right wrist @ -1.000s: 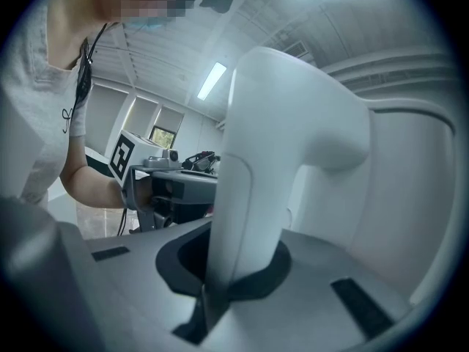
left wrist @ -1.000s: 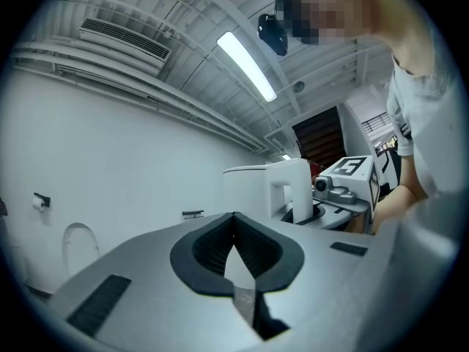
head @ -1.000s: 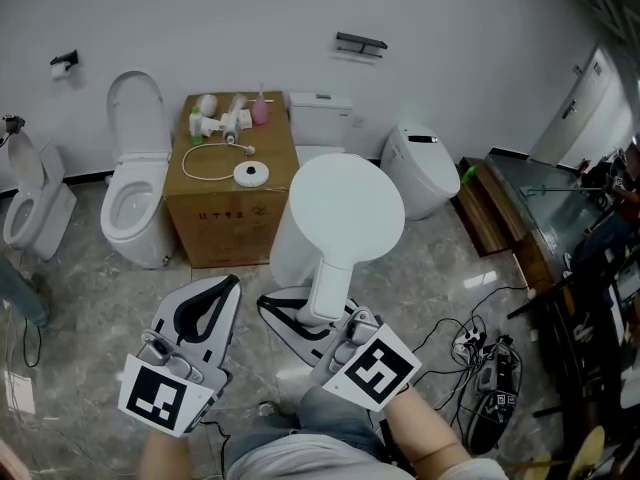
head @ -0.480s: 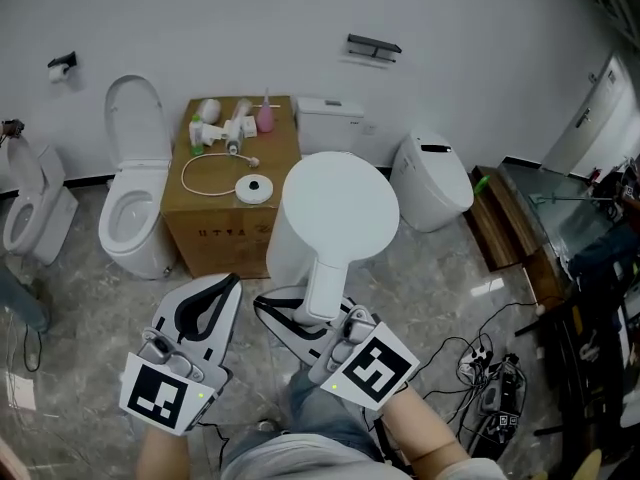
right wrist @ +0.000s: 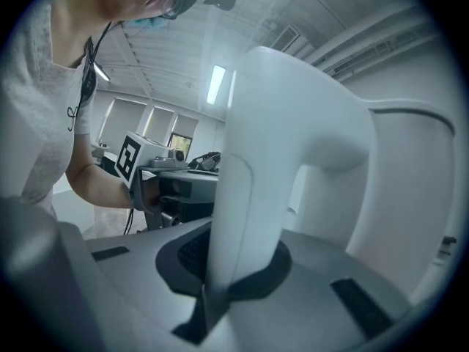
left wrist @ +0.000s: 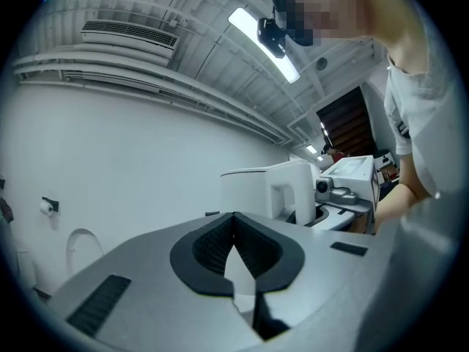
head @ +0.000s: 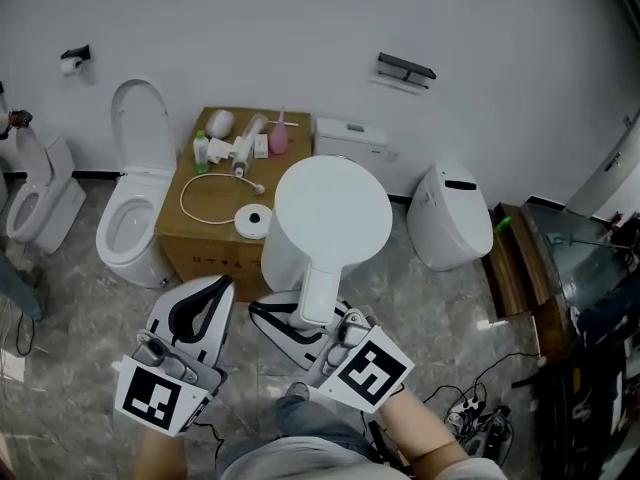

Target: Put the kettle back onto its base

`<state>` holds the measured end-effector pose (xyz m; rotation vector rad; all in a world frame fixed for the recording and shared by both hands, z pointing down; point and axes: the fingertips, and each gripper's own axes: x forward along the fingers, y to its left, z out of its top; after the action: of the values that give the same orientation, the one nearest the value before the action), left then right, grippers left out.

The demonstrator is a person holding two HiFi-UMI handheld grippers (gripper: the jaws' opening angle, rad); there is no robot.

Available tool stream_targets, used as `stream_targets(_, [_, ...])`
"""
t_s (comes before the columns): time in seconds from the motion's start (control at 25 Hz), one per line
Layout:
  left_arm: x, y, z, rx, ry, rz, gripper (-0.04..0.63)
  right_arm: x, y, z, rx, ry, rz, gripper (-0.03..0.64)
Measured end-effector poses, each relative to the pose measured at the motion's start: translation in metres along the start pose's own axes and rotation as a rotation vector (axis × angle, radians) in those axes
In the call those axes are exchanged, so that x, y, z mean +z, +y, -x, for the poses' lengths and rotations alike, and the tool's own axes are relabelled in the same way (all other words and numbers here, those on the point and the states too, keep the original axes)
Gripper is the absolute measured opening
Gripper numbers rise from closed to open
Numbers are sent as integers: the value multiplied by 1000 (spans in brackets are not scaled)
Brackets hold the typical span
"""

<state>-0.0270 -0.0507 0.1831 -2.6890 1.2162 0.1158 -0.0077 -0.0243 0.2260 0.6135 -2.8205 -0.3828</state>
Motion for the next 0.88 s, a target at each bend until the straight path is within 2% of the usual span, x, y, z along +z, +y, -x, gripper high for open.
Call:
stream_targets(0.24, [-14, 12, -50, 62, 23, 5, 2, -18, -54, 0, 58, -33, 24, 11])
stream_targets(0.36, [-16, 22, -67, 89, 7, -18, 2, -30, -77, -6, 69, -34, 25, 11])
stream_targets(0.52, [-28, 38, -79, 108, 2, -11, 2, -51, -95, -24, 85, -23, 5, 11])
stream_targets(0.88, [-78, 89, -94, 86, 32, 25, 2, -102, -127, -90, 73, -3, -47, 11])
